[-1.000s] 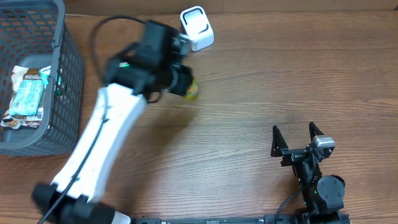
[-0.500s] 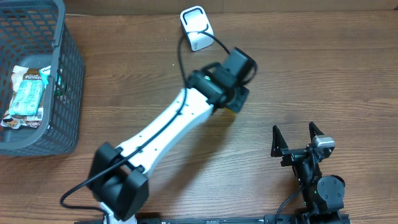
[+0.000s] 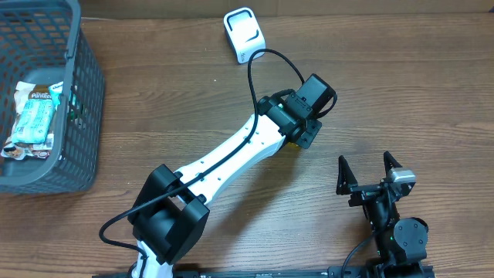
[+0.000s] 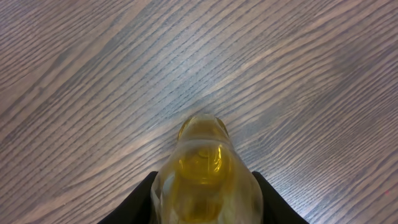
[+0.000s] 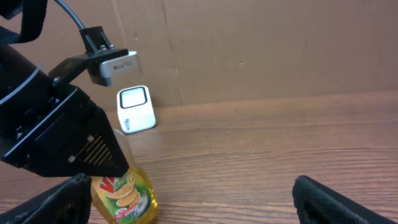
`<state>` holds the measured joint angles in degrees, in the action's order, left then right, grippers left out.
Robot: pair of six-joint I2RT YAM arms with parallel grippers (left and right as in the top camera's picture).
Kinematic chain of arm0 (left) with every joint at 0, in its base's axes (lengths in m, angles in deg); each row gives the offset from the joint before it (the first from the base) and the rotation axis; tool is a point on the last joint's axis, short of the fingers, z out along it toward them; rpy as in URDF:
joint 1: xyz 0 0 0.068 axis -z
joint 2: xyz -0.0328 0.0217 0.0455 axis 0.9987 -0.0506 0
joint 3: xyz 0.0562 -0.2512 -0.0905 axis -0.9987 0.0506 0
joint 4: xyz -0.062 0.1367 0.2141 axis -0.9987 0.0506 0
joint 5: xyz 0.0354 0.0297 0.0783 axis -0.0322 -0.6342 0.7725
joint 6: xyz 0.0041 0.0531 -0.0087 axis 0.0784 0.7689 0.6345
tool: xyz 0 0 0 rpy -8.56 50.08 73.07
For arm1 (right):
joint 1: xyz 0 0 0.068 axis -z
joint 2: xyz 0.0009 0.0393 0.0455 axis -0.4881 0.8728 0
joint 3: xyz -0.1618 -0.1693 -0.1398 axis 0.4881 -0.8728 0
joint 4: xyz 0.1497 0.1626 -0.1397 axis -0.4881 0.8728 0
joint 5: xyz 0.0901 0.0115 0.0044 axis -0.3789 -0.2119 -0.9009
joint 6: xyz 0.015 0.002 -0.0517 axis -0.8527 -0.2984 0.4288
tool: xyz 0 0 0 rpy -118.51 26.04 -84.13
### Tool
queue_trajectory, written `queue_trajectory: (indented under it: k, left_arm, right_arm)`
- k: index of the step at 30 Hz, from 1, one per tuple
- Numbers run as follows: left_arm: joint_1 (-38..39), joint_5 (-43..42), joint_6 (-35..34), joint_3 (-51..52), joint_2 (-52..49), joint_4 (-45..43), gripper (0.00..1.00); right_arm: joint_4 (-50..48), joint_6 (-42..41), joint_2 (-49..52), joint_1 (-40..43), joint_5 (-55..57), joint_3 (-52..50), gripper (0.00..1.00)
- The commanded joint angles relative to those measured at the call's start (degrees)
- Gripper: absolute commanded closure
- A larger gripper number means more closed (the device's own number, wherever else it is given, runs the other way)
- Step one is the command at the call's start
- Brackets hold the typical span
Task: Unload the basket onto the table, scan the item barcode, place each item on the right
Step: 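Lift the Vim bottle out and carry it toward the white scanner, then set the Vim bottle upright on the table and release it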
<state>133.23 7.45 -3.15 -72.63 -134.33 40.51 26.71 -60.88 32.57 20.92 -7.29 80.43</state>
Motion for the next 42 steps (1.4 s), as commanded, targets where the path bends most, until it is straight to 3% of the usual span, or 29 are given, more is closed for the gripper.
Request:
queue_trajectory:
  k: [1, 6, 11, 14, 16, 21, 33, 42]
  left_arm:
    - [0.09, -0.63, -0.79, -1.49, -0.17, -0.17, 0.7]
    - [0.13, -1.84, -0.79, -1.49, -1.36, -0.39, 0.69]
    - [0.13, -1.9, -0.79, -1.49, -1.88, -0.24, 0.59]
    - [0.13, -2.32, -0.81, -1.46, -1.88, 0.33, 0.35]
    - [0.31, -2.29, -0.79, -1.46, -1.88, 0.74, 0.29]
    - [0.39, -2.16, -0.7, -1.68, -1.73, 0.74, 0.02]
    - [-4.55, -2.4, -0.28, -13.35, 3.98, 2.73, 0.0]
    - [-16.94, -1.62, -0.33, -14.34, 7.32, 10.54, 0.0]
  right_arm:
    - [-0.37, 0.24, -0.42, 0.17, -0.31, -0.61, 0.0]
    - [-0.37, 0.22, -0.42, 0.17, -0.31, -0.61, 0.0]
    - [-0.37, 0.22, -0.42, 0.17, -0.31, -0.61, 0.0]
    - [-0.37, 0.22, -0.42, 0.17, -0.31, -0.61, 0.0]
    - [-0.37, 0.22, -0.42, 0.17, -0.31, -0.61, 0.0]
    - [-0.37, 0.22, -0.42, 0.17, -0.31, -0.61, 0.0]
    - [-0.37, 0.22, -0.42, 0.17, -0.31, -0.61, 0.0]
    - [-0.37, 0.22, -0.42, 0.17, -0.31, -0.61, 0.0]
